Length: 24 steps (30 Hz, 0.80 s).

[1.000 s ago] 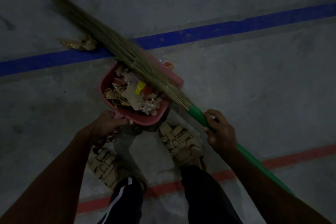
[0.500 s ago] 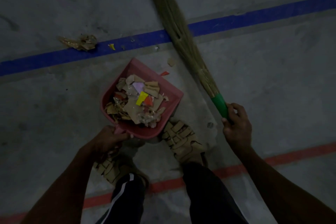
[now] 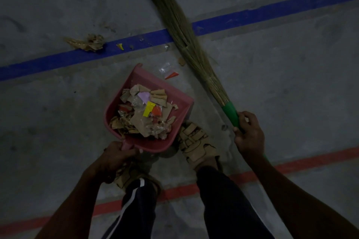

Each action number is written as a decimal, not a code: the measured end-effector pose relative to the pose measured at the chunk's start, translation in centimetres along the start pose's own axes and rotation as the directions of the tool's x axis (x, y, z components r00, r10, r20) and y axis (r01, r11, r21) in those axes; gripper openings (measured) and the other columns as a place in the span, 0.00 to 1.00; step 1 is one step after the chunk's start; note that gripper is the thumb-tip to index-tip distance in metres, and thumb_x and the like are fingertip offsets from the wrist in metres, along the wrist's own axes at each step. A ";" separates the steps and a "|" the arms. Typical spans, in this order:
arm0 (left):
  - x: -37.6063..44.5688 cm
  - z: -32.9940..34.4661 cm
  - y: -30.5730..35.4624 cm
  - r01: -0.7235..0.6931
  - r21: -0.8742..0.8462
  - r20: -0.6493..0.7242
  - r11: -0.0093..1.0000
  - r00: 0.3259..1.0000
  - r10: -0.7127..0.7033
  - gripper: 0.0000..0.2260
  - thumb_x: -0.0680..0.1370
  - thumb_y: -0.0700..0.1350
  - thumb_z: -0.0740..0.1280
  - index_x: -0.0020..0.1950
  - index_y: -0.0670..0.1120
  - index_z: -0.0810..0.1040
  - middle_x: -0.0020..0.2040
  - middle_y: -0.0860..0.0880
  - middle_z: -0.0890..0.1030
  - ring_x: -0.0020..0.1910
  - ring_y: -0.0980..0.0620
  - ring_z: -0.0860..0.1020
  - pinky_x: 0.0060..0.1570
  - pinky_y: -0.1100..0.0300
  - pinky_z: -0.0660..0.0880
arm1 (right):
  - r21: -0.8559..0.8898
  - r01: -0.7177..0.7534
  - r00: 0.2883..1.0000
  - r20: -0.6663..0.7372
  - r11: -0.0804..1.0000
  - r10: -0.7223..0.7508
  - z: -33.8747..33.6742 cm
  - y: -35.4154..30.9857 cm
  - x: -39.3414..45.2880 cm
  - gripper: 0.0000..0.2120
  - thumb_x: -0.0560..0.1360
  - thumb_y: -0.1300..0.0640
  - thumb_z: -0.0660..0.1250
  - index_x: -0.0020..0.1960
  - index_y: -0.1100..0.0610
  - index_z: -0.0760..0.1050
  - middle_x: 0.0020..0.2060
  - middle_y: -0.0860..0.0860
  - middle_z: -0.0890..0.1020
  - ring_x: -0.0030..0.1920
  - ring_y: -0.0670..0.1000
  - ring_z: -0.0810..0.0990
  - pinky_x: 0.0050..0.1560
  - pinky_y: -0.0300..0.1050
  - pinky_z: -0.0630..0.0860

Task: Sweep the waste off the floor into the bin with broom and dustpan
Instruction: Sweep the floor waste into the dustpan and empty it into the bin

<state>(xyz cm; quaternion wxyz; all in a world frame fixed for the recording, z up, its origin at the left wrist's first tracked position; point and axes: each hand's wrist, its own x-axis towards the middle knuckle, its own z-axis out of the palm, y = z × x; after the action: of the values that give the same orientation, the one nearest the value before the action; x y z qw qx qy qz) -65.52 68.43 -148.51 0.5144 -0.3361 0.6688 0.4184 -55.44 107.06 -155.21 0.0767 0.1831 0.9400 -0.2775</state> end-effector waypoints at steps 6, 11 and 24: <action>0.7 -0.1 -0.5 0.022 -0.006 0.000 1.000 1.000 -0.022 0.13 0.76 0.42 0.74 0.44 0.30 0.81 0.28 0.42 0.76 0.25 0.49 0.73 0.23 0.63 0.67 | -0.049 0.003 0.999 0.042 0.999 -0.001 0.5 0.4 0.1 0.25 0.67 0.66 0.75 0.63 0.60 0.77 0.63 0.53 0.75 0.46 0.55 0.80 0.35 0.46 0.78; 1.0 0.1 0.4 -0.022 -0.006 0.025 1.000 0.999 0.022 0.08 0.77 0.39 0.71 0.39 0.37 0.80 0.25 0.47 0.78 0.20 0.55 0.74 0.21 0.65 0.69 | -0.058 0.066 0.995 0.077 0.996 -0.061 1.1 0.2 0.1 0.22 0.69 0.59 0.69 0.62 0.61 0.78 0.62 0.53 0.75 0.40 0.54 0.79 0.34 0.41 0.74; 2.7 0.9 -1.1 -0.014 -0.132 0.079 0.991 0.997 0.024 0.15 0.77 0.40 0.73 0.30 0.43 0.76 0.27 0.46 0.65 0.22 0.53 0.62 0.25 0.64 0.58 | 0.064 0.339 0.918 0.194 0.939 -0.345 1.8 -1.9 1.0 0.22 0.69 0.63 0.71 0.62 0.60 0.79 0.60 0.54 0.78 0.46 0.53 0.81 0.35 0.42 0.77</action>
<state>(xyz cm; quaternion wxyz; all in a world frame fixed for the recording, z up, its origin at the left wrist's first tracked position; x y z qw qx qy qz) -64.88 68.75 -151.45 0.5136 -0.3458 0.6217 0.4797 -57.06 104.91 -156.03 0.1197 -0.0118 0.9407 -0.3173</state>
